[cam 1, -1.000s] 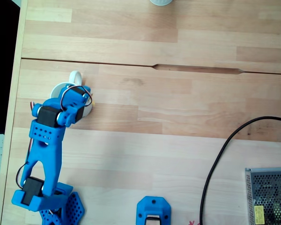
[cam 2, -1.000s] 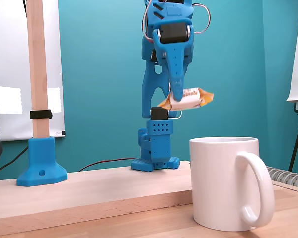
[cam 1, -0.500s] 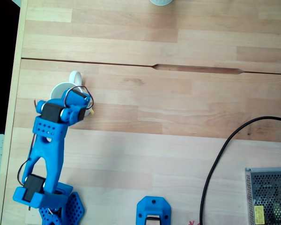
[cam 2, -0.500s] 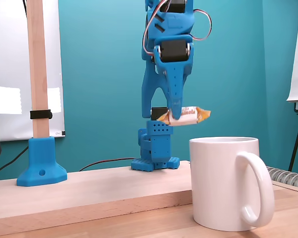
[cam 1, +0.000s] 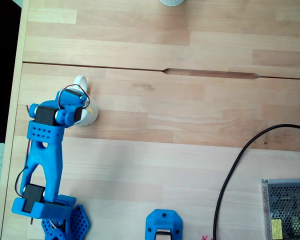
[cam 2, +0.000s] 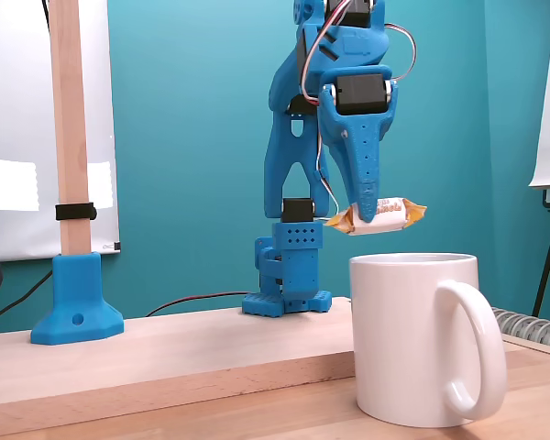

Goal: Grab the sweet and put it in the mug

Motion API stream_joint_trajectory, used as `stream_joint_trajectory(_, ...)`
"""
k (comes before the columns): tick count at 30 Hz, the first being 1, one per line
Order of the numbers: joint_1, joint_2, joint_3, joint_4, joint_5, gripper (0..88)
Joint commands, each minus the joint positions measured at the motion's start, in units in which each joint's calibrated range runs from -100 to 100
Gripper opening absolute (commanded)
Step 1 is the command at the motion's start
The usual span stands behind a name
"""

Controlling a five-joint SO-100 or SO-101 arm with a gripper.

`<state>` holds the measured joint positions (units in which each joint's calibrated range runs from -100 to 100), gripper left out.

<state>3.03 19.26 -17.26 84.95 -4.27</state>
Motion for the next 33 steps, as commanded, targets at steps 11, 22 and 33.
stream_joint_trajectory(11,0.09,-3.16,-0.32,-1.8,0.44,4.8)
stream_joint_trajectory(22,1.62,-4.19,-6.03,-1.56,0.24,6.6)
stream_joint_trajectory(33,2.49,-3.76,-5.13,0.29,-0.24,5.4)
